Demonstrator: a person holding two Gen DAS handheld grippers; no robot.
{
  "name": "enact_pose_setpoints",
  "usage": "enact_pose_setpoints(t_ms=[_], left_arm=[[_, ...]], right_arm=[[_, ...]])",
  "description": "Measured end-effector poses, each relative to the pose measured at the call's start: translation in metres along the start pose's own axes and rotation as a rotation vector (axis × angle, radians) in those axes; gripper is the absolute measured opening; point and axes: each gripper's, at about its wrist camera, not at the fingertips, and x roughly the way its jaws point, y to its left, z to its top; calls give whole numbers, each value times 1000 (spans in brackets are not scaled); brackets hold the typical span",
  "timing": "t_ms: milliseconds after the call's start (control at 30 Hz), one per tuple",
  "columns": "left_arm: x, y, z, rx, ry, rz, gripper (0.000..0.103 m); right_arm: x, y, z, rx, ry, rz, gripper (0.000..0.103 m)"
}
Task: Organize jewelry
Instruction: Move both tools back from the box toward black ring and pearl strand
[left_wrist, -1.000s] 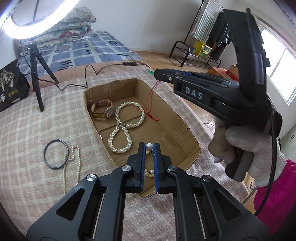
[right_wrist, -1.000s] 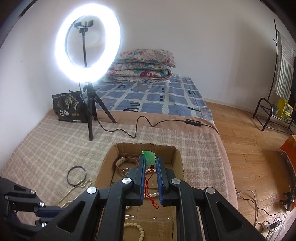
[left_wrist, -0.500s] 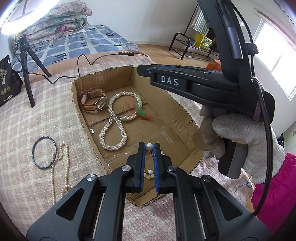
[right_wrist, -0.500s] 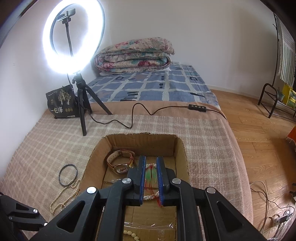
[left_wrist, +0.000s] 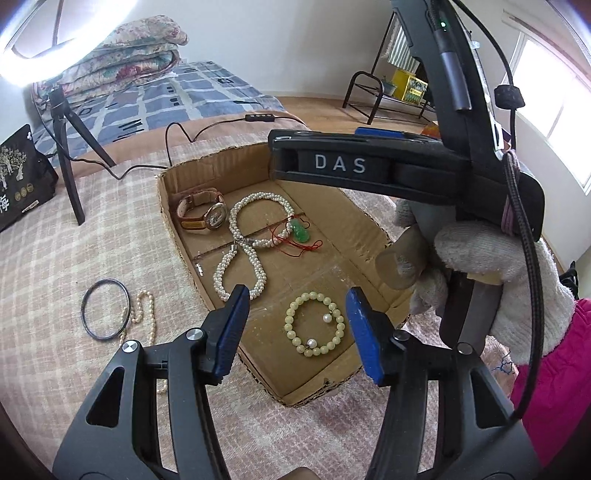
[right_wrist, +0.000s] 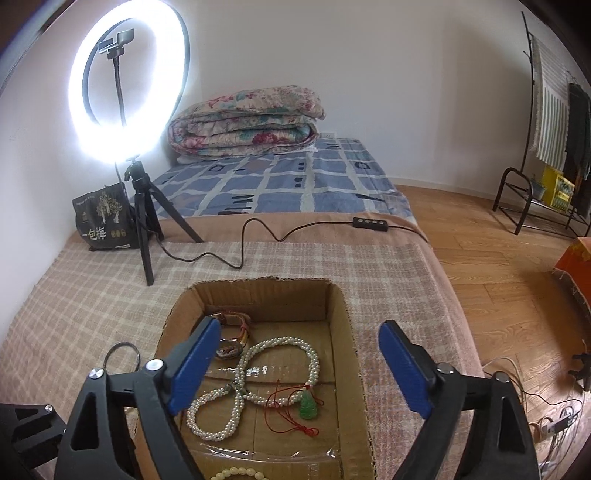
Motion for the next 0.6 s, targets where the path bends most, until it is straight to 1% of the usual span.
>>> enact_pose_setpoints(t_ms=[133,400,600], left_arm=[[-4,0,-1,-3,-2,5,56],[-20,2,-3,-6,-20,8,56],[-44,9,-7,-25,-45,9,56]], right_arm=[[-5,1,2,3,-13,-36,103],[-19,4,5,-8,-18,-87,103],[-35,8,3,-9,-17,-139,103]])
